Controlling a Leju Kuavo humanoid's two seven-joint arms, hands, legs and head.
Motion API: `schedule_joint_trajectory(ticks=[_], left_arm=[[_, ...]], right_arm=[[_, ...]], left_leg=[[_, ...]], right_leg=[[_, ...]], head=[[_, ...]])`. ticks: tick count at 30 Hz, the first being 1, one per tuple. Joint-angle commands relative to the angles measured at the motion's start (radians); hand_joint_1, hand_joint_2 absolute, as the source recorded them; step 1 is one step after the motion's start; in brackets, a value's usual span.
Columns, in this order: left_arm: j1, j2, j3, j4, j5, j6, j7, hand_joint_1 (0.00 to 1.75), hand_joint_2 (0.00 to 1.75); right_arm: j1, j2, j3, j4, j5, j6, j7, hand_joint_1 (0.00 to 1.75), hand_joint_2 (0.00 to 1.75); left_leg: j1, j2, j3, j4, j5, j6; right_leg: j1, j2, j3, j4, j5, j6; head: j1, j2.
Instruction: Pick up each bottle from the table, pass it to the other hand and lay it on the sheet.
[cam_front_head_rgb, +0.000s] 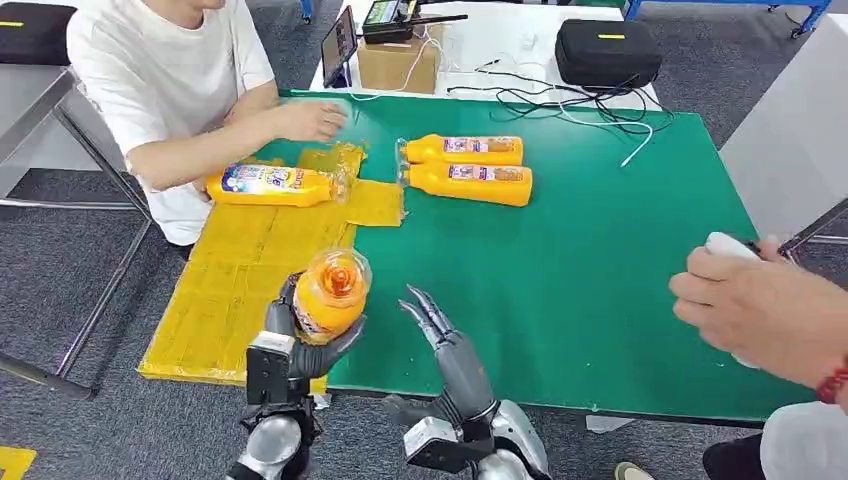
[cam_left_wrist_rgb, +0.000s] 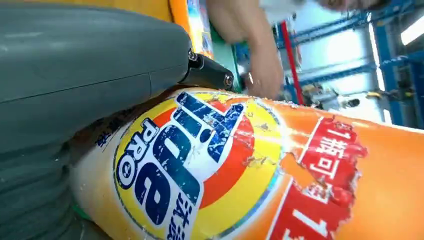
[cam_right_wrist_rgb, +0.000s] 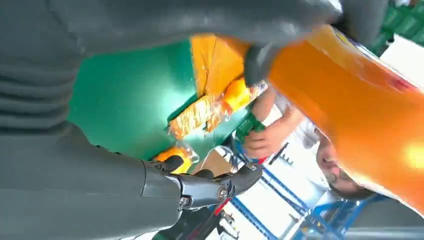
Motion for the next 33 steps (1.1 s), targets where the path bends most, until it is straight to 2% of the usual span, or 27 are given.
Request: schedule_joint_trajectory(ticks=[1,4,7,10,15,18,19,20,21,24,25,27,33], left_arm=[[-0.236,0.06,0.237,0.526,-0.554,0.068,0.214,1.75,1.75],[-0.327,0.117,0.299,0.697,-0.841,0.068,0.355,1.75,1.75],[-0.408,0.172,0.262,0.835,-0.948,0.054,0.447,1.75,1.75],[-0.441,0.204,0.222,0.877,-1.031,0.009,0.523,1.75,1.75],[-0.447,0.208,0.206,0.897,-1.058,-0.076,0.557,1.75,1.75],[-0.45,0.208,0.206,0.903,-1.06,-0.131,0.57,1.59,1.75],[-0.448,0.208,0.209,0.902,-1.055,-0.146,0.564,1.1,1.75],[-0.447,0.204,0.22,0.901,-1.036,-0.19,0.55,0.4,1.75],[-0.447,0.203,0.226,0.899,-1.028,-0.203,0.543,0.24,0.0],[-0.447,0.203,0.226,0.899,-1.028,-0.203,0.543,0.24,0.0],[-0.446,0.195,0.24,0.899,-1.005,-0.232,0.531,0.0,0.0],[-0.443,0.185,0.289,0.886,-0.911,-0.367,0.456,0.0,0.0],[-0.441,0.193,0.238,0.879,-0.87,-0.593,0.448,0.0,0.0]], right_arm=[[-0.001,0.036,-0.078,0.058,-0.031,-0.019,-0.041,0.0,0.0],[0.0,0.05,-0.103,0.05,-0.052,-0.022,-0.05,0.0,0.0],[0.002,0.057,-0.117,0.047,-0.058,-0.016,-0.053,0.0,0.0],[0.009,0.066,-0.125,0.056,-0.068,-0.01,-0.062,0.0,0.0],[0.025,0.068,-0.14,0.051,-0.084,-0.009,-0.07,0.0,0.0],[0.029,0.067,-0.152,0.042,-0.086,-0.01,-0.073,0.0,0.0],[0.03,0.067,-0.155,0.04,-0.087,-0.01,-0.074,0.0,0.0],[0.035,0.069,-0.164,0.036,-0.089,-0.009,-0.075,0.0,0.0],[0.036,0.069,-0.166,0.035,-0.089,-0.009,-0.075,0.0,0.0],[0.036,0.069,-0.166,0.035,-0.089,-0.009,-0.075,0.0,0.0],[0.037,0.07,-0.171,0.037,-0.091,-0.008,-0.075,0.0,0.0],[0.038,0.074,-0.181,0.042,-0.093,-0.002,-0.076,0.0,0.0],[0.022,0.078,-0.201,0.063,-0.1,0.018,-0.094,0.0,0.0]], left_leg=[[0.0,-0.001,0.003,-0.002,0.001,-0.001],[0.001,0.0,0.003,-0.002,0.001,-0.002],[0.002,0.003,0.003,-0.002,0.001,-0.002],[0.003,0.002,0.003,-0.001,0.001,-0.002],[0.002,0.004,0.006,-0.002,0.001,-0.002],[0.002,0.004,0.008,-0.002,0.001,-0.002],[0.002,0.004,0.009,-0.002,0.001,-0.003],[0.003,0.005,0.01,-0.002,0.002,-0.003],[0.002,0.005,0.012,-0.002,0.001,-0.003],[0.002,0.004,0.014,-0.002,0.001,-0.003],[0.002,0.003,0.013,-0.002,0.002,-0.003],[0.002,0.005,0.013,-0.003,0.004,-0.005],[0.002,0.0,0.016,-0.003,0.005,-0.004]], right_leg=[[0.0,-0.001,0.003,-0.001,0.0,-0.002],[0.001,0.0,0.003,-0.001,0.001,-0.002],[0.002,0.001,0.003,0.0,0.001,-0.003],[0.003,0.0,0.002,0.0,0.002,-0.005],[0.002,0.002,0.005,0.0,0.002,-0.005],[0.002,0.002,0.007,0.0,0.002,-0.005],[0.002,0.002,0.009,0.0,0.002,-0.006],[0.003,0.003,0.01,-0.001,0.003,-0.006],[0.002,0.003,0.011,0.0,0.003,-0.006],[0.002,0.002,0.014,0.0,0.002,-0.006],[0.002,0.002,0.013,0.0,0.003,-0.006],[0.003,0.003,0.012,-0.001,0.004,-0.007],[0.002,0.001,0.016,-0.001,0.004,-0.008]], head=[[0.0,0.0],[0.0,0.0],[0.0,0.0],[0.0,0.0],[0.0,0.0],[0.0,0.0],[0.0,0.0],[0.0,0.0],[0.0,0.0],[0.0,0.0],[0.0,0.0],[0.0,0.0],[0.0,0.0]])
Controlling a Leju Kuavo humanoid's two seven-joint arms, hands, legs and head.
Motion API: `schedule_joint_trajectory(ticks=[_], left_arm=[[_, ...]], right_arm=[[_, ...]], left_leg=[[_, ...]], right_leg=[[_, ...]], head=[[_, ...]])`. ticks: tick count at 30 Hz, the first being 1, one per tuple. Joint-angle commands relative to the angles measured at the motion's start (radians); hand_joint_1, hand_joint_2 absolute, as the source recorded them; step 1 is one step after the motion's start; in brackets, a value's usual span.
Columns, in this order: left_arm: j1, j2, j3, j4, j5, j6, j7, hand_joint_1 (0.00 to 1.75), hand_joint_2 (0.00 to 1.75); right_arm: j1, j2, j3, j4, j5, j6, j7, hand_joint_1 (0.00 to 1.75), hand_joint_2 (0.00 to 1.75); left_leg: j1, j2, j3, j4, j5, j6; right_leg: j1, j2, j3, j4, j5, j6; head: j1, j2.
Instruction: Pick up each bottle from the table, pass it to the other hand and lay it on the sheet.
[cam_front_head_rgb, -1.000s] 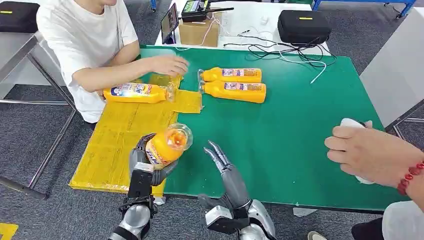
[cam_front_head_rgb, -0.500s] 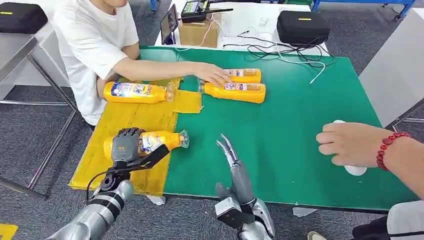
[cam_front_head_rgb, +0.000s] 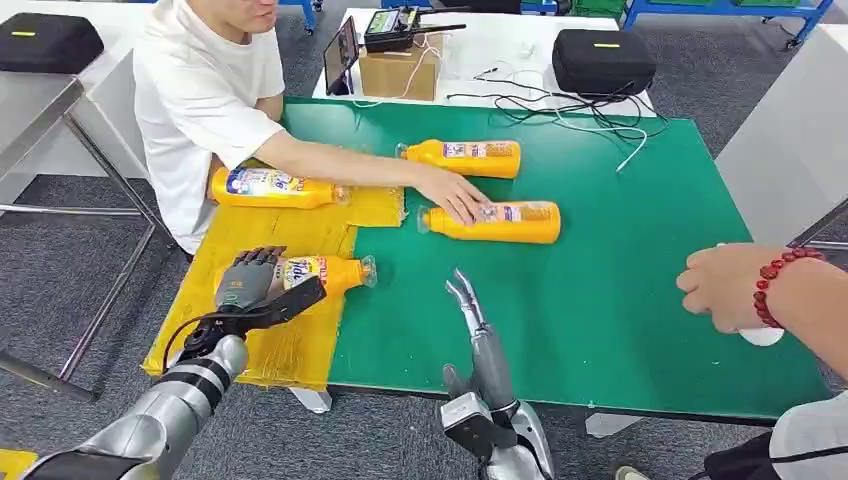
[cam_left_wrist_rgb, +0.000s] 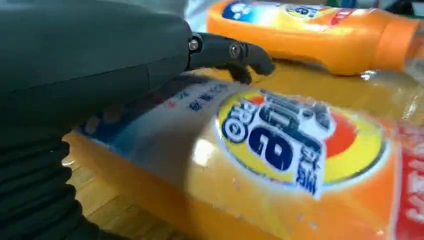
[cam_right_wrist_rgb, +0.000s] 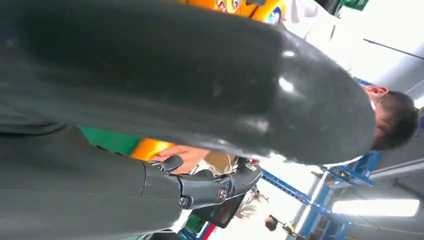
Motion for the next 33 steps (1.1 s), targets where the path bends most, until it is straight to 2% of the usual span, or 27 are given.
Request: schedule_joint_trajectory(ticks=[1,2,3,5,7,8,10,11,13,14,15,19,22,25,28,29,31,33], left_arm=[[0.044,0.006,-0.005,0.079,0.069,-0.253,-0.019,0.0,0.0],[0.051,0.003,0.003,0.058,0.108,-0.261,-0.074,0.0,0.0],[0.052,0.001,0.006,0.055,0.119,-0.261,-0.084,0.0,0.0],[0.056,-0.01,0.026,0.031,0.186,-0.286,-0.123,0.0,0.0],[0.069,-0.017,0.048,0.002,0.254,-0.321,-0.173,0.0,0.0],[0.079,-0.027,0.063,-0.025,0.314,-0.326,-0.195,0.0,0.0],[0.093,-0.047,0.062,-0.066,0.369,-0.319,-0.211,0.0,0.0],[0.106,-0.056,0.057,-0.098,0.423,-0.33,-0.249,0.0,0.0],[0.128,-0.073,0.039,-0.162,0.49,-0.304,-0.277,0.0,0.0],[0.159,-0.09,0.02,-0.25,0.542,-0.257,-0.355,0.0,0.0],[0.179,-0.095,-0.008,-0.306,0.567,-0.256,-0.353,0.0,1.75],[0.236,-0.115,-0.052,-0.496,0.672,-0.147,-0.379,0.0,1.75],[0.241,-0.109,-0.066,-0.52,0.678,-0.144,-0.357,0.0,1.75],[0.264,-0.131,-0.064,-0.614,0.751,-0.046,-0.434,0.0,1.75],[0.385,-0.169,-0.096,-0.911,0.847,0.09,-0.464,0.0,1.75],[0.429,-0.163,-0.124,-0.99,0.859,0.104,-0.457,0.0,1.75],[0.544,-0.128,-0.177,-1.174,1.147,-0.099,-0.346,0.0,1.75],[0.652,-0.093,-0.17,-1.298,1.131,-0.116,-0.386,0.0,1.75]], right_arm=[[-0.028,0.012,-0.048,0.059,-0.012,0.026,-0.02,0.0,0.0],[-0.032,0.012,-0.052,0.062,-0.015,0.028,-0.025,0.0,0.0],[-0.032,0.011,-0.053,0.062,-0.015,0.028,-0.025,0.0,0.0],[-0.03,0.009,-0.056,0.061,-0.017,0.03,-0.029,0.0,0.0],[-0.029,0.008,-0.053,0.062,-0.016,0.03,-0.032,0.0,0.0],[-0.028,0.008,-0.054,0.064,-0.015,0.028,-0.034,0.0,0.0],[-0.026,0.008,-0.054,0.066,-0.015,0.025,-0.034,0.0,0.0],[-0.024,0.008,-0.053,0.064,-0.014,0.023,-0.034,0.0,0.0],[-0.021,0.006,-0.047,0.062,-0.009,0.017,-0.034,0.0,0.0],[-0.017,0.006,-0.045,0.058,-0.009,0.018,-0.034,0.0,0.0],[-0.016,0.006,-0.042,0.057,-0.009,0.019,-0.034,0.0,0.0],[-0.017,0.008,-0.033,0.067,0.002,0.009,-0.034,0.0,0.0],[-0.016,0.009,-0.031,0.068,0.002,0.007,-0.034,0.0,0.0],[-0.015,0.008,-0.024,0.066,0.011,-0.025,-0.034,0.0,0.0],[-0.027,-0.028,0.011,0.091,0.176,-0.19,0.0,0.0,0.0],[-0.029,-0.04,0.013,0.091,0.216,-0.226,0.017,0.0,1.75],[0.011,-0.049,-0.103,0.045,0.442,-0.26,0.089,0.0,1.75],[0.016,-0.095,-0.146,0.04,0.535,-0.26,0.178,0.0,1.75]], left_leg=[[0.0,0.003,0.003,-0.002,0.0,-0.001],[0.001,0.003,0.001,-0.002,0.001,-0.002],[-0.001,-0.003,0.005,-0.002,0.001,-0.001],[0.001,-0.007,0.0,0.0,0.001,-0.002],[0.0,-0.011,0.01,0.002,-0.01,-0.002],[0.001,-0.009,0.002,0.002,-0.006,-0.002],[0.0,-0.012,0.012,0.001,-0.005,0.0],[0.001,-0.01,0.009,0.001,-0.003,0.0],[-0.001,-0.01,0.015,-0.001,-0.005,0.001],[0.0,-0.008,0.014,-0.002,-0.006,0.0],[-0.001,-0.008,0.017,-0.001,-0.006,0.001],[0.0,-0.008,0.009,0.001,-0.006,0.001],[0.0,-0.008,0.002,0.002,-0.006,0.001],[0.0,-0.005,0.0,0.001,-0.007,0.001],[0.002,-0.005,-0.004,0.003,-0.008,0.0],[0.001,-0.004,-0.005,0.003,-0.008,0.001],[0.001,-0.002,-0.006,0.002,-0.009,0.001],[0.0,-0.001,-0.006,0.001,-0.009,0.002]], right_leg=[[0.0,0.001,0.002,-0.002,0.001,-0.001],[0.001,0.002,0.001,-0.002,0.002,-0.001],[-0.001,-0.003,0.007,-0.001,-0.001,0.001],[0.0,-0.007,-0.006,0.0,-0.003,-0.002],[0.001,-0.012,0.004,0.002,-0.014,-0.001],[0.001,-0.01,-0.005,0.001,-0.011,-0.002],[0.0,-0.013,0.007,0.001,-0.012,-0.002],[0.001,-0.012,0.003,0.0,-0.01,-0.001],[-0.001,-0.011,0.015,-0.002,-0.009,0.003],[0.0,-0.009,0.018,-0.003,-0.008,0.002],[-0.001,-0.011,0.021,-0.002,-0.008,0.001],[0.0,-0.011,0.012,-0.001,-0.008,0.001],[0.001,-0.011,0.004,0.0,-0.008,0.0],[0.0,-0.009,0.002,-0.001,-0.008,0.001],[0.002,-0.009,-0.001,0.0,-0.009,0.001],[0.001,-0.008,-0.003,0.0,-0.009,0.002],[0.001,-0.005,-0.004,-0.001,-0.009,0.002],[0.0,-0.004,-0.004,-0.001,-0.009,0.002]], head=[[0.0,0.0],[-0.001,0.0],[0.0,0.0],[0.0,0.0],[0.0,0.0],[0.0,0.0],[0.0,0.0],[0.0,0.0],[0.0,0.0],[0.0,0.0],[0.0,0.0],[0.0,0.0],[0.0,0.0],[0.0,0.0],[0.0,0.0],[0.0,0.0],[0.0,0.0],[0.0,0.0]])
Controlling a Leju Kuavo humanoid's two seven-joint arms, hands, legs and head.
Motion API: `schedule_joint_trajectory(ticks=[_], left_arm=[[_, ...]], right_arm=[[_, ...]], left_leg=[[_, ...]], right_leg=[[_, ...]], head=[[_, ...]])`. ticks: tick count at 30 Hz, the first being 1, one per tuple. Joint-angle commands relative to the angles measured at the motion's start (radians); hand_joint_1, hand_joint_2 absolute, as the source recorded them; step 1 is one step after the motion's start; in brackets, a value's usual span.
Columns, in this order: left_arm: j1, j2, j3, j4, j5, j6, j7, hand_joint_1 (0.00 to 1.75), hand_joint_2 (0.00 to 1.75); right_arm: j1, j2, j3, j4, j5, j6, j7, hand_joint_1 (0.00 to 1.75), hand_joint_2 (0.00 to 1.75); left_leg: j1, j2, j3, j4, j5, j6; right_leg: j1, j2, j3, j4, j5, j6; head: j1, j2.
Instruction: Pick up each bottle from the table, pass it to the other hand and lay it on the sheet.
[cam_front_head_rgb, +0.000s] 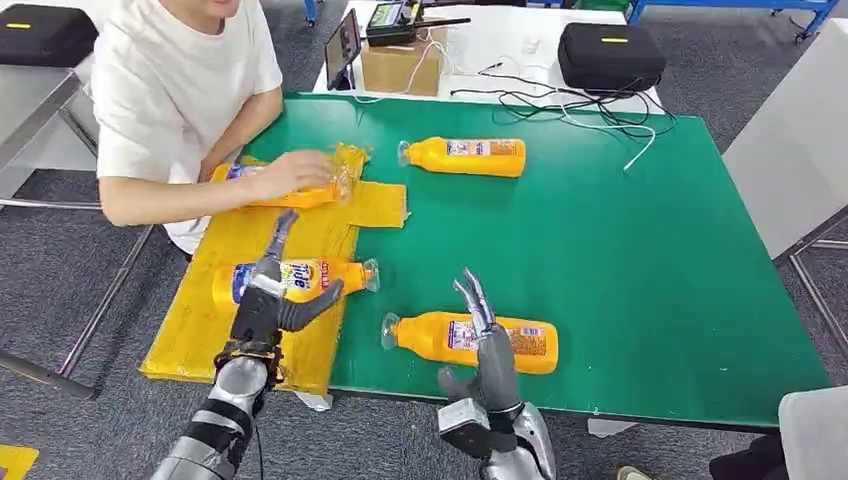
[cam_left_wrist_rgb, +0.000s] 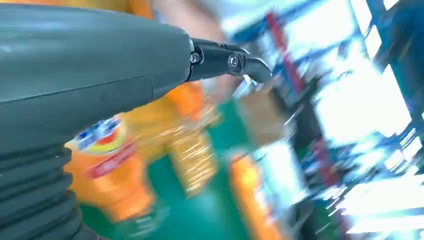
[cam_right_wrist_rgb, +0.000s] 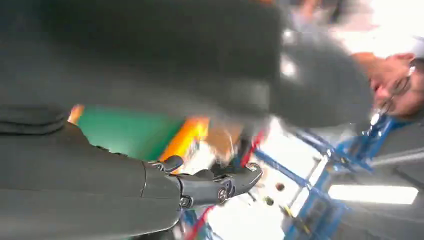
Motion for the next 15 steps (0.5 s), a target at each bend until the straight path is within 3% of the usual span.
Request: schedule_joint_trajectory(ticks=[1,3,7,15], left_arm=[[0.38,0.05,-0.096,-0.658,0.298,-0.188,0.064,0.0,1.75],[0.412,0.041,-0.055,-0.673,0.32,-0.223,0.082,0.0,1.75],[0.423,0.027,-0.03,-0.639,0.332,-0.257,0.091,0.0,1.75],[0.438,0.002,-0.048,-0.588,0.219,-0.191,0.084,0.0,1.75]], right_arm=[[0.013,-0.134,-0.122,0.01,0.386,-0.103,0.214,0.0,1.75],[0.009,-0.156,-0.138,0.016,0.406,-0.082,0.27,0.0,1.75],[0.01,-0.146,-0.194,0.006,0.477,-0.106,0.273,0.0,1.75],[-0.053,-0.176,-0.154,0.125,0.544,-0.024,0.414,0.0,1.75]], left_leg=[[0.0,0.004,0.001,-0.001,-0.002,-0.001],[0.001,0.004,0.001,0.0,-0.004,0.0],[0.0,0.003,-0.001,0.0,-0.004,-0.001],[0.0,0.004,-0.001,-0.001,-0.004,0.0]], right_leg=[[0.0,0.003,0.0,-0.002,0.0,-0.001],[0.001,0.004,0.0,-0.002,0.0,-0.001],[0.001,0.003,-0.002,-0.002,0.0,-0.001],[0.001,0.003,-0.001,-0.003,0.0,-0.001]], head=[[0.0,0.0],[0.0,0.0],[0.0,0.0],[0.0,0.0]])
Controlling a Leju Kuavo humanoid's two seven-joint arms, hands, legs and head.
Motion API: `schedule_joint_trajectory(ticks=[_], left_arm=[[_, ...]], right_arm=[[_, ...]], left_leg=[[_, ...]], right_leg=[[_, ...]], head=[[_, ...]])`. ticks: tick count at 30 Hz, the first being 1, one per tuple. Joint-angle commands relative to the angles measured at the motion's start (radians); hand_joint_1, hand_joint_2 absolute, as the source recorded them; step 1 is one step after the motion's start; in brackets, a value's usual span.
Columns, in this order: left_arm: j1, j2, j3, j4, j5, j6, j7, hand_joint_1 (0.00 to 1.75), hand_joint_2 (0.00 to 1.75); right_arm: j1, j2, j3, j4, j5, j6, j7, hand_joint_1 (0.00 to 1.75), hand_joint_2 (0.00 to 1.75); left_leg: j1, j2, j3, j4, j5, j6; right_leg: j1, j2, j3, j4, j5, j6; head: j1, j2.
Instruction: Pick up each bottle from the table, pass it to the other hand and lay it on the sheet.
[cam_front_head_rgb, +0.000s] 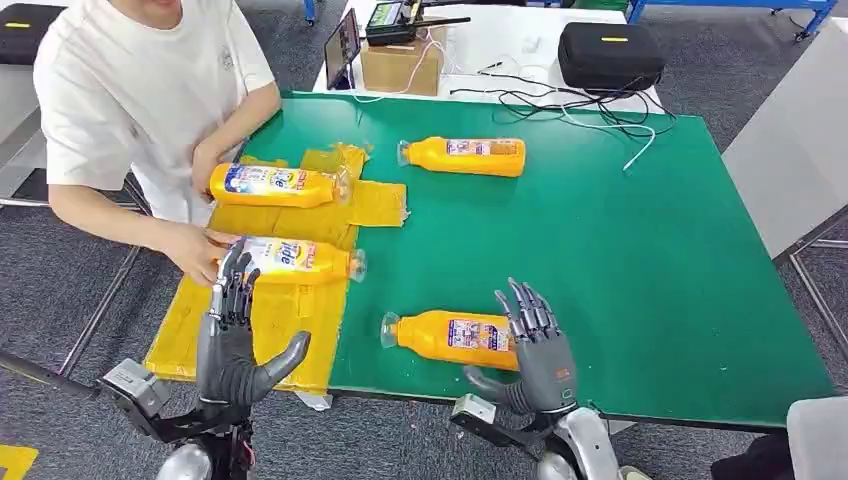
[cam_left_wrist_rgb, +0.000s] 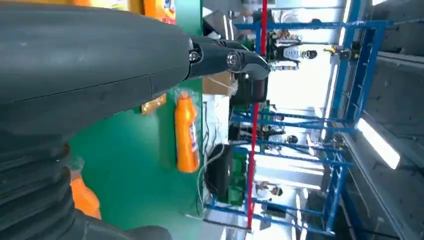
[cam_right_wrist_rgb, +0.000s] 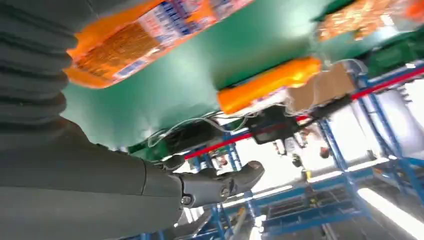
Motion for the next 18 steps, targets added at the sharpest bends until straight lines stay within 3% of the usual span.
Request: schedule_joint_trajectory(ticks=[1,8,12,15,18], left_arm=[[0.032,-0.008,0.002,0.015,-0.08,0.053,0.002,0.0,1.75],[0.017,-0.01,-0.009,0.023,-0.11,0.072,0.034,0.0,1.75],[0.006,-0.017,-0.002,0.028,-0.141,0.101,0.085,0.0,1.75],[-0.005,-0.022,-0.001,0.035,-0.143,0.102,0.099,0.0,1.75],[0.002,-0.029,-0.003,0.021,-0.122,0.073,0.125,0.0,1.75]], right_arm=[[-0.079,-0.041,0.001,0.136,0.039,0.075,0.101,0.0,1.75],[-0.12,-0.027,0.028,0.202,0.026,0.17,0.147,0.0,1.75],[-0.172,-0.028,0.071,0.282,0.039,0.332,0.249,0.0,1.75],[-0.188,-0.027,0.08,0.305,0.036,0.365,0.272,0.0,1.75],[-0.204,-0.042,0.104,0.327,0.062,0.46,0.387,0.0,1.75]], left_leg=[[0.002,0.004,0.003,0.0,-0.001,-0.002],[0.001,0.003,0.003,0.0,-0.001,-0.002],[0.002,0.004,0.003,0.0,-0.001,-0.002],[0.001,0.003,0.001,0.0,0.0,-0.002],[0.002,0.004,0.003,0.0,0.0,-0.002]], right_leg=[[0.002,0.003,0.002,-0.001,0.0,-0.002],[0.001,0.002,0.003,-0.001,0.0,-0.002],[0.002,0.004,0.002,-0.001,0.001,-0.003],[0.001,0.002,0.001,-0.001,0.001,-0.002],[0.002,0.003,0.002,-0.001,0.001,-0.002]], head=[[0.0,0.0],[0.0,0.0],[0.0,0.0],[0.0,0.0],[-0.001,0.0]])
